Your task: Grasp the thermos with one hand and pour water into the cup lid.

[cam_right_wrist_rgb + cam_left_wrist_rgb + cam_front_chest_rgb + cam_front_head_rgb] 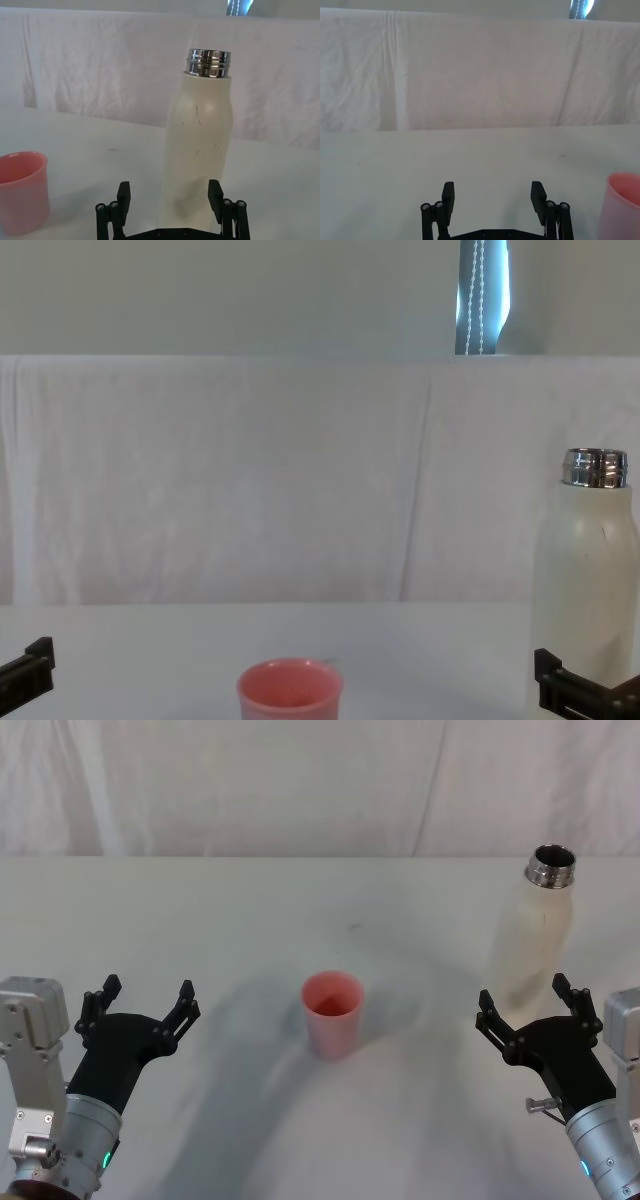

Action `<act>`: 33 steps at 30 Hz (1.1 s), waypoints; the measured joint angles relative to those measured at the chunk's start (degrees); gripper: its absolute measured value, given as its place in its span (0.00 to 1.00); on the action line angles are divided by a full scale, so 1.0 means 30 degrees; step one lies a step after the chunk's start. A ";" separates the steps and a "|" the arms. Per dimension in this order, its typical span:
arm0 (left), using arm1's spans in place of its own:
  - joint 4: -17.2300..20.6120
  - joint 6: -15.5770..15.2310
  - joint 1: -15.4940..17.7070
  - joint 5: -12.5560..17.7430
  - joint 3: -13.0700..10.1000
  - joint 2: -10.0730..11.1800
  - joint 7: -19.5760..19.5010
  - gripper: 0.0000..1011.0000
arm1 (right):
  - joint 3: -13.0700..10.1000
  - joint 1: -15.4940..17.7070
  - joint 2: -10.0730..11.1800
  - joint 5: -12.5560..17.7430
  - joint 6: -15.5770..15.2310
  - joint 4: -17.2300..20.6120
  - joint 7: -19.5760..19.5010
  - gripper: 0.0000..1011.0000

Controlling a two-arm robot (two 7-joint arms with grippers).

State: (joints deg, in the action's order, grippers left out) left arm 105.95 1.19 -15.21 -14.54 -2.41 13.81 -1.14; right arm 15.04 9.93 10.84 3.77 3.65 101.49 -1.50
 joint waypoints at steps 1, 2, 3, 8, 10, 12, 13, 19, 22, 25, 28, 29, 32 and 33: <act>0.0000 -0.0001 0.0000 0.0000 0.0000 0.0000 -0.0001 0.99 | 0.0000 0.0001 0.0000 0.0000 0.0000 0.0000 -0.0001 0.99; 0.0000 0.0000 0.0000 0.0000 0.0001 -0.0001 0.0000 0.99 | 0.0001 0.0000 0.0000 0.0001 0.0000 0.0000 -0.0002 0.99; 0.0000 -0.0001 0.0000 -0.0001 0.0000 -0.0001 0.0000 0.99 | 0.0001 0.0000 0.0000 0.0001 0.0000 0.0000 -0.0002 0.99; 0.0000 0.0000 0.0000 0.0000 0.0000 -0.0001 -0.0001 0.99 | 0.0001 0.0000 0.0000 0.0001 0.0000 0.0000 -0.0002 0.99; 0.0000 0.0000 0.0000 0.0000 0.0000 -0.0001 0.0000 0.99 | 0.0001 0.0000 -0.0001 0.0001 0.0000 0.0000 -0.0001 0.99; 0.0000 -0.0001 0.0001 0.0000 0.0000 -0.0001 0.0000 0.99 | 0.0001 0.0000 0.0000 0.0001 0.0000 -0.0001 -0.0001 0.99; 0.0000 -0.0001 0.0000 0.0000 0.0000 0.0000 -0.0001 0.99 | 0.0001 0.0000 -0.0001 0.0001 0.0000 0.0000 0.0000 0.99; 0.0000 0.0000 0.0000 0.0000 0.0000 -0.0001 -0.0001 0.99 | 0.0001 0.0001 0.0000 0.0000 0.0000 0.0000 -0.0001 0.99; 0.0000 0.0000 0.0000 0.0000 -0.0001 -0.0001 -0.0001 0.99 | 0.0001 0.0000 0.0000 0.0000 0.0000 -0.0001 0.0000 0.99; 0.0000 -0.0001 0.0000 0.0000 0.0000 -0.0001 0.0000 0.99 | 0.0001 0.0000 -0.0001 0.0001 0.0000 0.0000 0.0000 0.99; 0.0000 0.0000 0.0000 0.0000 0.0000 -0.0001 -0.0001 0.99 | 0.0000 0.0000 0.0000 0.0000 0.0000 0.0000 0.0000 0.99; 0.0000 -0.0001 0.0000 0.0000 -0.0001 -0.0001 0.0000 0.99 | 0.0000 0.0000 0.0000 0.0000 0.0000 -0.0001 -0.0001 0.99; 0.0000 -0.0001 0.0000 0.0000 -0.0001 0.0000 0.0000 0.99 | -0.0052 0.0000 -0.0075 -0.0002 0.0003 0.0000 0.0031 0.99; 0.0000 0.0000 0.0000 0.0000 0.0000 -0.0001 0.0000 0.99 | -0.0143 0.0002 -0.0183 -0.0008 0.0009 -0.0001 0.0087 0.99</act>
State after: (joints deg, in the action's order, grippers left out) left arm 105.95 1.19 -15.21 -14.54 -2.41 13.80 -1.14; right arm 14.61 9.93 10.29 3.75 3.67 101.49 -1.24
